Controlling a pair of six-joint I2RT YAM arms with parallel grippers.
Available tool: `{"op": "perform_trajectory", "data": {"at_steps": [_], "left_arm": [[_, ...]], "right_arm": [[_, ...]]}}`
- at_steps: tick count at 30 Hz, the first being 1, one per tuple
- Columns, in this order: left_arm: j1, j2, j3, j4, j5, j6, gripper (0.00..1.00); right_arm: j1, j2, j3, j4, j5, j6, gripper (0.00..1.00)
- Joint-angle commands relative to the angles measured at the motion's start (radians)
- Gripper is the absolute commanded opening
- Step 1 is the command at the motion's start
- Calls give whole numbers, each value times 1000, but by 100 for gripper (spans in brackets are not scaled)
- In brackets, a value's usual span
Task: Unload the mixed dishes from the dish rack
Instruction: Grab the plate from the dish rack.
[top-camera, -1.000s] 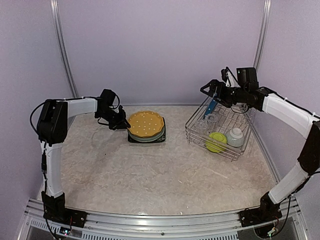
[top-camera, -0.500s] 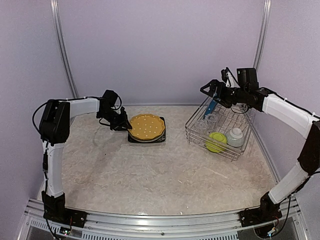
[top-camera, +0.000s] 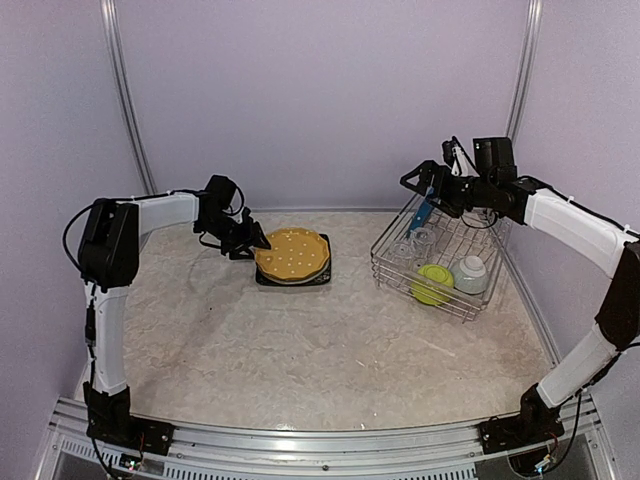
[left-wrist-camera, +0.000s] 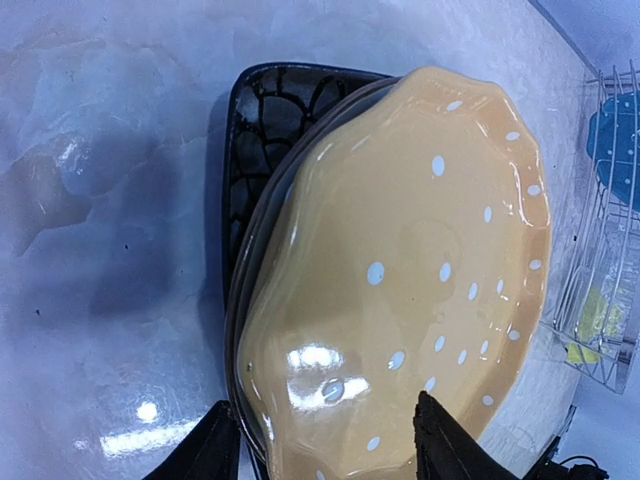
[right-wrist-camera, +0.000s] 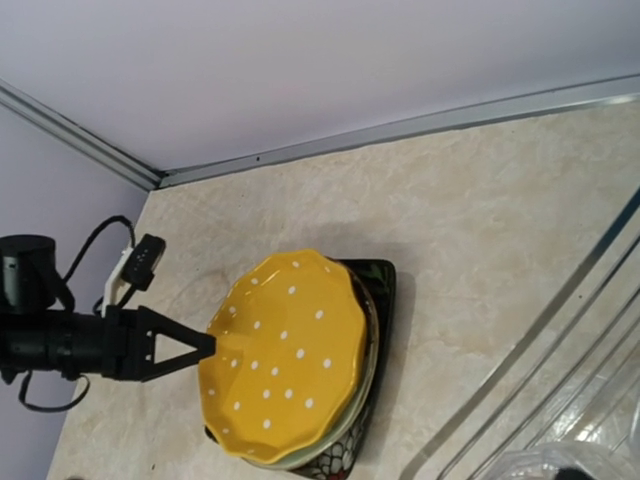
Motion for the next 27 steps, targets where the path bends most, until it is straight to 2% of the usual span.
{"op": "perform_trajectory", "data": {"at_steps": [1, 3, 9, 13, 18, 23, 27], "left_arm": [[-6, -79, 19, -16, -55, 46, 59], [-8, -100, 15, -17, -77, 63, 64], [-11, -184, -27, 34, -153, 88, 97], [-12, -236, -21, 34, -191, 91, 99], [-5, -313, -21, 37, -230, 85, 99], [16, -420, -68, 80, -351, 26, 99], [48, -470, -56, 27, -430, -44, 99]], "right_arm": [[-13, -7, 18, -27, 41, -26, 99], [-13, -5, 47, -60, 75, -56, 99], [-15, -28, 110, -147, 236, -176, 99], [-15, -68, 113, -144, 339, -261, 99], [-21, -124, 86, -104, 507, -292, 99], [-40, -114, 112, -114, 482, -264, 99], [-41, -18, 257, -244, 498, -192, 99]]}}
